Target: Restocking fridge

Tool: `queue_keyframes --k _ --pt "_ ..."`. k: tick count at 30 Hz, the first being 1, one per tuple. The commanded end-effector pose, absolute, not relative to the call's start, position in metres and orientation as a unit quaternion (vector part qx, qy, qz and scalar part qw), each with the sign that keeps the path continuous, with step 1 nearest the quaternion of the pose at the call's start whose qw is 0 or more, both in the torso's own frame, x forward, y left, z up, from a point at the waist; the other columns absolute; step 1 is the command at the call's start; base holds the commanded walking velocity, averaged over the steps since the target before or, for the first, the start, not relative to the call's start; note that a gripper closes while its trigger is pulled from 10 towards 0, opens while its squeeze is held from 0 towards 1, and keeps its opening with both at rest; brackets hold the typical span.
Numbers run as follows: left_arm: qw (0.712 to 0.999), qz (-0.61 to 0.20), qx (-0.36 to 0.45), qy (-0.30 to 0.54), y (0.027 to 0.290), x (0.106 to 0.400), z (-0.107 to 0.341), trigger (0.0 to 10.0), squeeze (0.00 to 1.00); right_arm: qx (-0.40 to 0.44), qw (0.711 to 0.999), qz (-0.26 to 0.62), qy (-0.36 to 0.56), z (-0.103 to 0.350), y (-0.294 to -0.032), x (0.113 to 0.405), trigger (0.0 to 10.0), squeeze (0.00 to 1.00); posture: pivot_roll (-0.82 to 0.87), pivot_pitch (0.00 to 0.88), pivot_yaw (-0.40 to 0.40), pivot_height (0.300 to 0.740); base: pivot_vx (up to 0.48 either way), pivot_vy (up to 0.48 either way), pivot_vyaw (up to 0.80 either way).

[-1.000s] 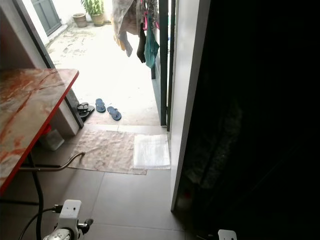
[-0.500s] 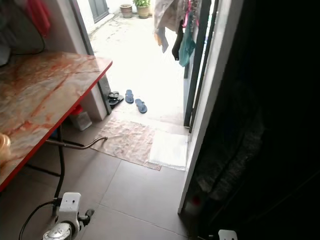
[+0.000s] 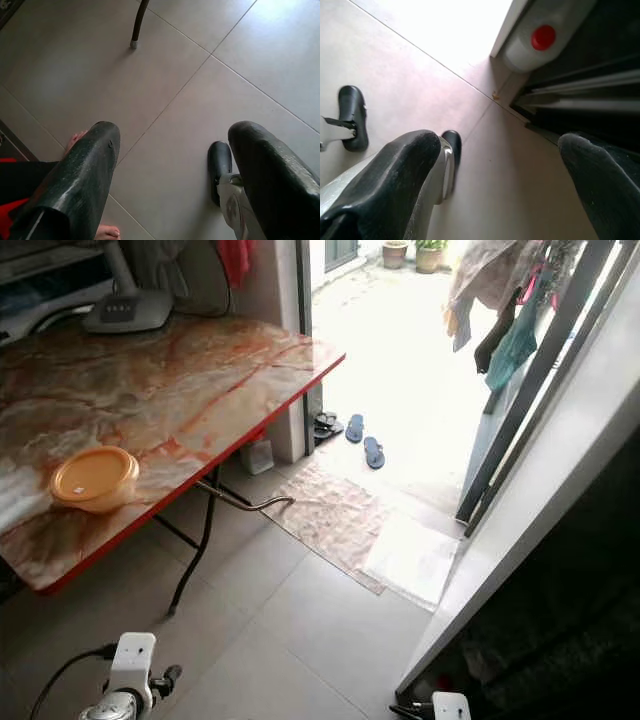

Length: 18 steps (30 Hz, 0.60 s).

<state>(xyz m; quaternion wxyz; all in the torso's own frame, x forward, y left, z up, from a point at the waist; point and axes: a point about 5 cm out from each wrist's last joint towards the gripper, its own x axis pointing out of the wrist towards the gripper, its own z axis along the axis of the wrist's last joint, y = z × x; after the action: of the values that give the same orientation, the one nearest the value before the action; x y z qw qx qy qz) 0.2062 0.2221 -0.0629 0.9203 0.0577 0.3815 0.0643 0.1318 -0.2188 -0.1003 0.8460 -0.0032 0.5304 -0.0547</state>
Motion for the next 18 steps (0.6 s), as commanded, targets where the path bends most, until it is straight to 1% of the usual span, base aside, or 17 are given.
queue_keyframes --k 1,4,7,9,13,14,15,18 --pt "0.928 0.062 0.049 0.365 0.217 0.215 -0.059 10.0 0.00 -0.006 0.837 -0.056 0.544 -0.103 -0.222 0.122 10.0 0.00 -0.15 0.024 0.012 0.740 0.000 0.000 0.80" --pt "0.931 0.063 0.048 0.357 0.216 0.217 -0.057 10.0 0.00 -0.007 0.837 -0.054 0.544 -0.103 -0.222 0.121 10.0 0.00 -0.15 0.016 0.012 0.740 0.000 0.000 0.80" --pt "0.935 0.063 0.047 0.346 0.216 0.222 -0.054 10.0 0.00 -0.005 0.837 -0.054 0.544 -0.103 -0.222 0.121 10.0 0.00 -0.15 0.011 0.012 0.740 0.000 0.000 0.58" --pt "0.936 0.067 0.041 0.342 0.217 0.223 -0.052 10.0 0.00 -0.003 0.837 -0.052 0.545 -0.103 -0.222 0.121 10.0 0.00 -0.15 0.007 0.011 0.740 0.000 0.000 0.00" --pt "0.961 0.072 0.025 0.264 0.221 0.246 -0.031 10.0 0.00 0.003 0.837 -0.054 0.544 -0.103 -0.222 0.120 10.0 0.00 -0.15 0.003 0.009 0.740 0.000 0.000 0.00" --pt "0.961 0.072 0.025 0.264 0.221 0.246 -0.031 10.0 0.00 0.003 0.837 -0.054 0.544 -0.103 -0.222 0.120 10.0 0.00 -0.15 0.003 0.009 0.740 0.000 0.000 0.00" --pt "0.972 0.064 0.024 0.225 0.219 0.257 -0.019 10.0 0.00 0.002 0.837 -0.053 0.545 -0.103 -0.223 0.119 10.0 0.00 -0.14 0.006 0.005 0.740 0.000 0.000 0.00" --pt "0.987 0.054 0.019 0.151 0.215 0.276 0.005 10.0 0.00 0.000 0.836 -0.051 0.546 -0.103 -0.223 0.119 10.0 0.00 -0.14 0.014 0.001 0.740 0.000 0.000 0.00"
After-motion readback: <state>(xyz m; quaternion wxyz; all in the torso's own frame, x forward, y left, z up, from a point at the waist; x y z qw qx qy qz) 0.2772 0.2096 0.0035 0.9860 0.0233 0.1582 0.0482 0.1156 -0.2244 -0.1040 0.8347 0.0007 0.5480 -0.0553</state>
